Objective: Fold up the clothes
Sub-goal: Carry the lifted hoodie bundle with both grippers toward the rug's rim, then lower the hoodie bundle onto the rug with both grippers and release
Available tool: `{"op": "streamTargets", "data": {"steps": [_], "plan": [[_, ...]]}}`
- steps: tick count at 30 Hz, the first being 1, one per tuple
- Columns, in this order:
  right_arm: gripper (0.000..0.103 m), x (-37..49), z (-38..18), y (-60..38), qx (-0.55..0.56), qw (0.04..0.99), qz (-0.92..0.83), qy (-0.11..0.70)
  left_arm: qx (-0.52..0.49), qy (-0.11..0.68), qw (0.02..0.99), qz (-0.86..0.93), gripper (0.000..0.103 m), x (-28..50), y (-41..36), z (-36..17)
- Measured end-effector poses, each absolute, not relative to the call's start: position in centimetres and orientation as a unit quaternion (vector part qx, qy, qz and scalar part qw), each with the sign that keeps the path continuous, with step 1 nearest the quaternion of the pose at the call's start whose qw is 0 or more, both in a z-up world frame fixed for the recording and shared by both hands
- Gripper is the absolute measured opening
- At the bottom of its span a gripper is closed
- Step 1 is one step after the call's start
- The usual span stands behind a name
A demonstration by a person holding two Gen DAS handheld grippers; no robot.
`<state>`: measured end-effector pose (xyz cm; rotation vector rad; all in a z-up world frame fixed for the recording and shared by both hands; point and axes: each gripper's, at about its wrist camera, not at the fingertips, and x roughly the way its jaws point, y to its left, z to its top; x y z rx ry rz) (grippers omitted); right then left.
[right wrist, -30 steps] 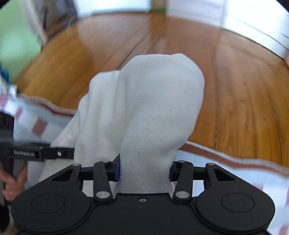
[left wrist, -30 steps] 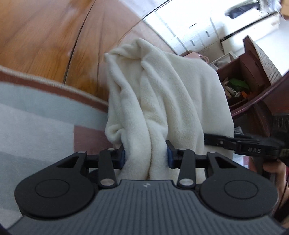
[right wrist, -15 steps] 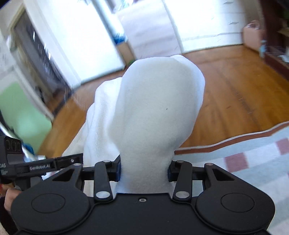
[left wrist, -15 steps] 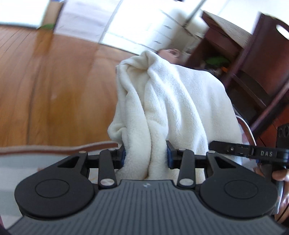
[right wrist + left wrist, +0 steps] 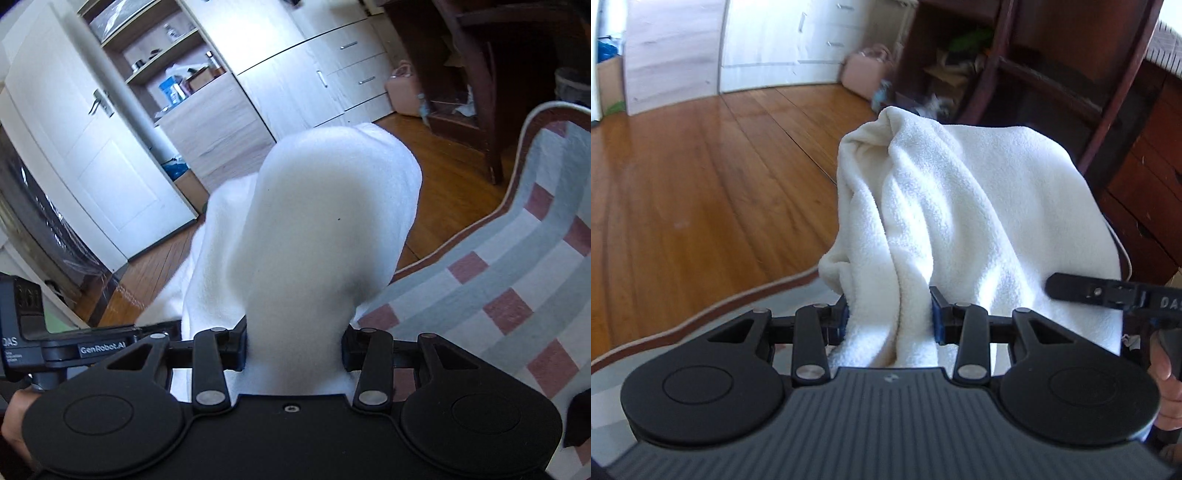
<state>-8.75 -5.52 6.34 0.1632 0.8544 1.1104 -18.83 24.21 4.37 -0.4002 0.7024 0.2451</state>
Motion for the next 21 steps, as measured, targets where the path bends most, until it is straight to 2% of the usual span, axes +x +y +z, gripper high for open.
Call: {"op": "streamTargets", "data": {"steps": [9,18,20,21], "plan": [[0.048,-1.3,3.3,-9.9,0.093,0.77,0.475,0.416,-0.156,0.378,0.91,0.073,0.038,-7.9,19.3,3.1],[0.048,7.1,-3.1,-14.8,0.239,0.796,0.379,0.408,-0.069,0.413,0.908,0.004,0.037,7.3,15.9,1.5],[0.053,7.8,-5.1,-14.8,0.258,0.811,0.356,0.387,-0.021,0.415,0.91,-0.009,0.039,10.5,14.8,0.5],[0.06,8.2,-6.2,-14.8,0.265,0.817,0.344,0.379,0.0,0.424,0.906,-0.001,0.049,12.4,14.7,-0.6]]}}
